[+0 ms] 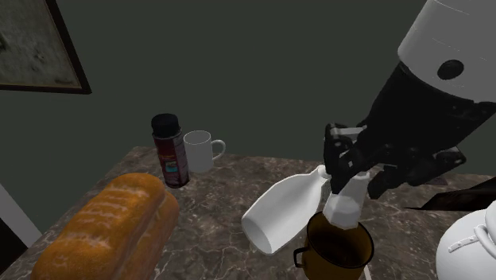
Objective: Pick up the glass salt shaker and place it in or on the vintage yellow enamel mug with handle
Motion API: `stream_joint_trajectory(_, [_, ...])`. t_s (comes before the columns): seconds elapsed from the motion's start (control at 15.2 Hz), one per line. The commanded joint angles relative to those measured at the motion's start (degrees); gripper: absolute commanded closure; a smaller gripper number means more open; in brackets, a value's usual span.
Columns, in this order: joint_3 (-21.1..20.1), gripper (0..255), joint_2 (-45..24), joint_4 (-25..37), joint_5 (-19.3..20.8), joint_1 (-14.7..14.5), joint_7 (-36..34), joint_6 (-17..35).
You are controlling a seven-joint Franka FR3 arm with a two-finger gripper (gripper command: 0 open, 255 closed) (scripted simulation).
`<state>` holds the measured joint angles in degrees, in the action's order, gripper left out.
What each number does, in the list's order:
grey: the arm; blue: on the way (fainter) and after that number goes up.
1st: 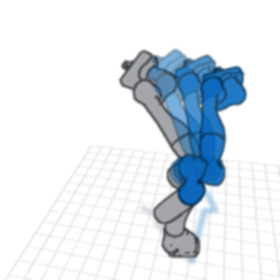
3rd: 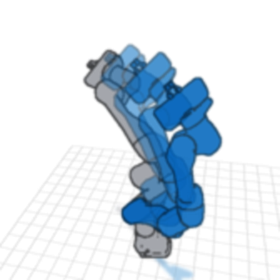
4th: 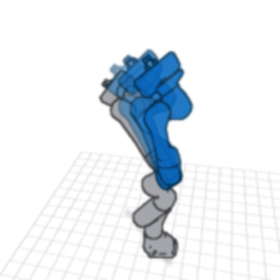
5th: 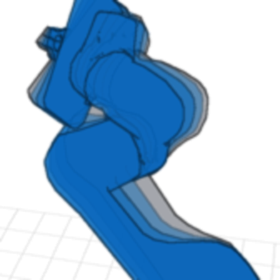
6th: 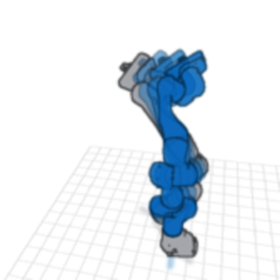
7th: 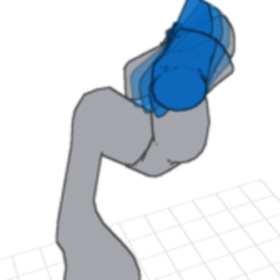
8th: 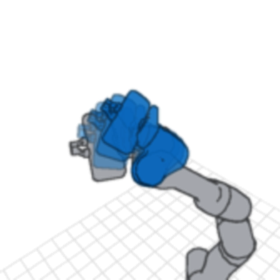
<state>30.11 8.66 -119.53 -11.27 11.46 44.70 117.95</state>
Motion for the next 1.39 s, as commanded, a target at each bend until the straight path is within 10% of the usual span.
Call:
stream_joint_trajectory(0.0, [0.08, 255, -0.40, -1.01, -0.37, -0.05, 0.45, 1.35])
stream_joint_trajectory(1.06, [0.61, 255, -2.91, -5.64, -2.80, -0.27, 3.34, 7.77])
stream_joint_trajectory(1.12, [0.61, 0, -2.91, -5.64, -2.80, -0.27, 3.34, 7.77])
stream_joint_trajectory(1.32, [0.61, 0, -2.91, -5.64, -2.80, -0.27, 3.34, 7.77])
